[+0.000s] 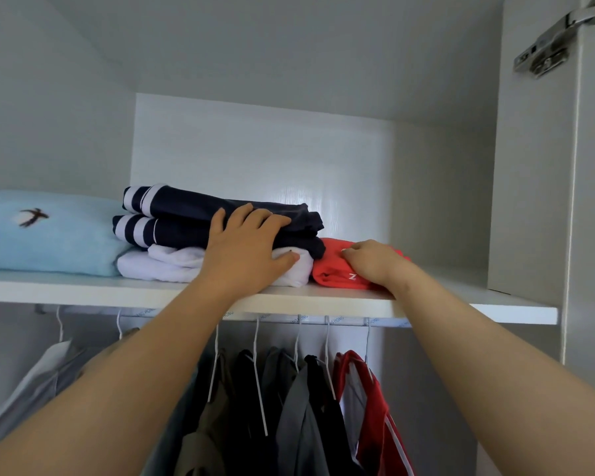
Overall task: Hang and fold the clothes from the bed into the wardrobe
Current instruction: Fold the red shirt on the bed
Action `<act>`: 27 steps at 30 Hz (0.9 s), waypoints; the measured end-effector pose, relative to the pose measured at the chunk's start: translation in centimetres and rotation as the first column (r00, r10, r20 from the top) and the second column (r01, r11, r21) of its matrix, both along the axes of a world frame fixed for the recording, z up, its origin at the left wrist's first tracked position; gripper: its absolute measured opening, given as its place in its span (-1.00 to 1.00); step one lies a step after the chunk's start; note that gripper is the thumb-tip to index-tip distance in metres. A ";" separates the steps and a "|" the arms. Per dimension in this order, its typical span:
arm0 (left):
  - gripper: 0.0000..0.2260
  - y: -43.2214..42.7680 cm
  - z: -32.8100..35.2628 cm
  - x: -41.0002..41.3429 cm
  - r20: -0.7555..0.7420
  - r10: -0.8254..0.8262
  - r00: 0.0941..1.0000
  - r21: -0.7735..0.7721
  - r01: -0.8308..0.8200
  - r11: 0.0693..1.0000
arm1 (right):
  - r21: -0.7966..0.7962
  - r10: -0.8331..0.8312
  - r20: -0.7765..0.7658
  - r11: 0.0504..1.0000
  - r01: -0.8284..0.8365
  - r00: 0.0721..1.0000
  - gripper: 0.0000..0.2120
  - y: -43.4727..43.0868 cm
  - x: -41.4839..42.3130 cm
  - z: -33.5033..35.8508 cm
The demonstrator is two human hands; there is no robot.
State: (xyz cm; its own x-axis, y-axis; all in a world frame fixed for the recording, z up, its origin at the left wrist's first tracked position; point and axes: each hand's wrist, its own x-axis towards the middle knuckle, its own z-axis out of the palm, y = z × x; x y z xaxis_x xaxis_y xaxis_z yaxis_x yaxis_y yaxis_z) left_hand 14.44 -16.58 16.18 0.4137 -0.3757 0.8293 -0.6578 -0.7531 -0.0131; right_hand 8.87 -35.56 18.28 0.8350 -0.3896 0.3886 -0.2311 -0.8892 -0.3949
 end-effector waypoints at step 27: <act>-0.63 10.7 -5.9 -8.5 -0.190 -0.305 0.933 -0.431 0.200 0.880 | 0.007 0.079 0.386 0.996 -0.089 0.919 -0.76 13.9 -8.0 -5.6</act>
State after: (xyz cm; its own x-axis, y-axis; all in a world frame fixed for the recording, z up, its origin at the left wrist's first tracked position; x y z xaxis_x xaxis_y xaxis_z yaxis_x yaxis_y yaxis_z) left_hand 5.96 -5.89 10.32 0.5585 -0.1543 0.8150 -0.7683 -0.4666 0.4382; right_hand 0.82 -21.62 12.71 0.6528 -0.3375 0.6782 0.0181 -0.8881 -0.4593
